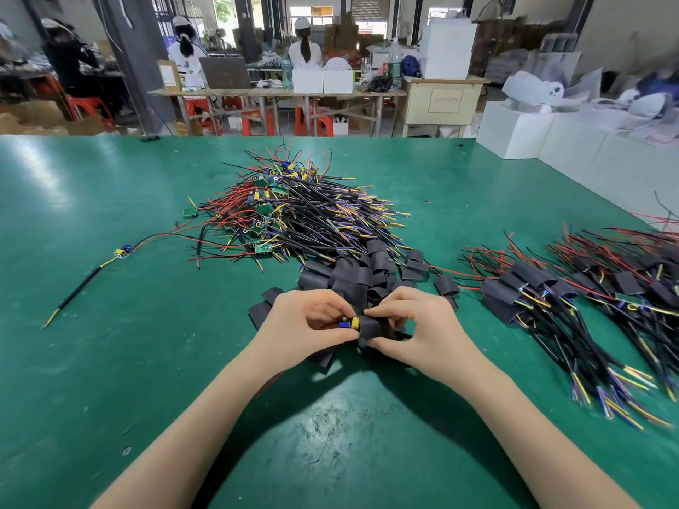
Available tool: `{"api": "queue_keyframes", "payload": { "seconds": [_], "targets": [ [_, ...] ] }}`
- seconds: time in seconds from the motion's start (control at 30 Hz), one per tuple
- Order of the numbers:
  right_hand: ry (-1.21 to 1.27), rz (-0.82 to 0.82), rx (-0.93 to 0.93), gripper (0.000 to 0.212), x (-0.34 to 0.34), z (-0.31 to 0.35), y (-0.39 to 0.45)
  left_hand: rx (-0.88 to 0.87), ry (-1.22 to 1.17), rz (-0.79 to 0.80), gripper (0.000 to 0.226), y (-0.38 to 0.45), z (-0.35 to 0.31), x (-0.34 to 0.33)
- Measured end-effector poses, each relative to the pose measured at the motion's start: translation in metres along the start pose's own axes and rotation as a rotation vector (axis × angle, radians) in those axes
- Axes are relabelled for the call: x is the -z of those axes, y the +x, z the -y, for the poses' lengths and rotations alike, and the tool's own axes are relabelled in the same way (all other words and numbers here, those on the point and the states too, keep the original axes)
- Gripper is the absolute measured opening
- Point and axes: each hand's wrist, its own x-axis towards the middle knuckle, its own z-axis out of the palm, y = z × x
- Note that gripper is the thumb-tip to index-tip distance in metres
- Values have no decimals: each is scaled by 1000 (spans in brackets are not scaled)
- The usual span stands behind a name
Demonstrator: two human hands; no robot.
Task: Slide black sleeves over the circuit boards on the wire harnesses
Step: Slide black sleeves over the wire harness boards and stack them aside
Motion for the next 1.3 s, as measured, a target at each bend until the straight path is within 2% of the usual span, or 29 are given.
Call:
{"api": "queue_keyframes", "payload": {
  "seconds": [0.33,0.67,0.9,1.03,1.3],
  "targets": [
    [30,-36,-72,27,0,0,-1,-13,-83,107,24,-2,-3,4],
    [78,-36,-98,23,2,2,-1,-17,-37,99,21,-3,-1,1],
    [199,-12,-161,37,7,0,1,42,-148,14,25,0,-4,5],
    [164,-50,-135,36,8,-2,1,109,-221,-21,24,1,-4,4],
    [152,-78,-53,29,3,-2,1,132,-230,-16,16,0,-4,4]
  ]
}}
